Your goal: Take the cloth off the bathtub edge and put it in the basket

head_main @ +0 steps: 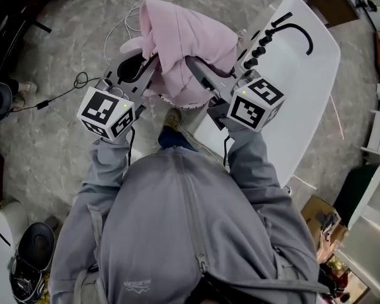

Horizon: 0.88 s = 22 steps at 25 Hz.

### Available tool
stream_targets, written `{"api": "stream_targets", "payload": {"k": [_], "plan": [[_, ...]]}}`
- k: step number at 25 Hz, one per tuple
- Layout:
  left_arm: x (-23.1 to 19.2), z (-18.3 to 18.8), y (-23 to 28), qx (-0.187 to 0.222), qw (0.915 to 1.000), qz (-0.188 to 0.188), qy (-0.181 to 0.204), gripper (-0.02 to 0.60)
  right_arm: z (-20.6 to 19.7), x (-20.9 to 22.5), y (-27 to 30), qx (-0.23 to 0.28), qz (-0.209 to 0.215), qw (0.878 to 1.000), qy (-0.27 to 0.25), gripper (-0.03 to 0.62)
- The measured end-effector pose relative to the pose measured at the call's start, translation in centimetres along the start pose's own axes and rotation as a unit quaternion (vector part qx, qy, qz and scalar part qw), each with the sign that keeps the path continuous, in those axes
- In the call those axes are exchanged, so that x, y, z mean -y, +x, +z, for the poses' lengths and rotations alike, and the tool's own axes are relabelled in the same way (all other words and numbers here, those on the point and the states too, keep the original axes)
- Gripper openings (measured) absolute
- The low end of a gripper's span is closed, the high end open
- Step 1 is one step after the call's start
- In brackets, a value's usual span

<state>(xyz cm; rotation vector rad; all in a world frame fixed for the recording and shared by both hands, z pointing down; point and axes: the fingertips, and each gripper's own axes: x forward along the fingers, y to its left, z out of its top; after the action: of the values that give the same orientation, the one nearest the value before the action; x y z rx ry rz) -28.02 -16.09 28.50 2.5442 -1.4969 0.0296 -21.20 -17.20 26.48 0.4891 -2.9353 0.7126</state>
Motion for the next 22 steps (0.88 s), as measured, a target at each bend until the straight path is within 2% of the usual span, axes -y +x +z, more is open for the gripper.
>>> {"api": "stream_targets", "payload": {"k": [7,14,22], "plan": [[0.0,0.3,6.3,-0.011,0.999,-0.043,0.005,0.063,1.8,5.4,-1.5,0.017,-0.034,0.999,0.011,0.089],[0.3,0.2,10.2,-0.023,0.9967,-0.077,0.01,0.061,2.7,8.7,-2.6,0.029,-0.062,0.998,0.018,0.089],[0.1,-2.1,12.4,-0.052,0.9909,-0.124,0.007,0.063,0.9,11.0,-3.1,0.034,-0.11,0.993,0.031,0.089]]}}
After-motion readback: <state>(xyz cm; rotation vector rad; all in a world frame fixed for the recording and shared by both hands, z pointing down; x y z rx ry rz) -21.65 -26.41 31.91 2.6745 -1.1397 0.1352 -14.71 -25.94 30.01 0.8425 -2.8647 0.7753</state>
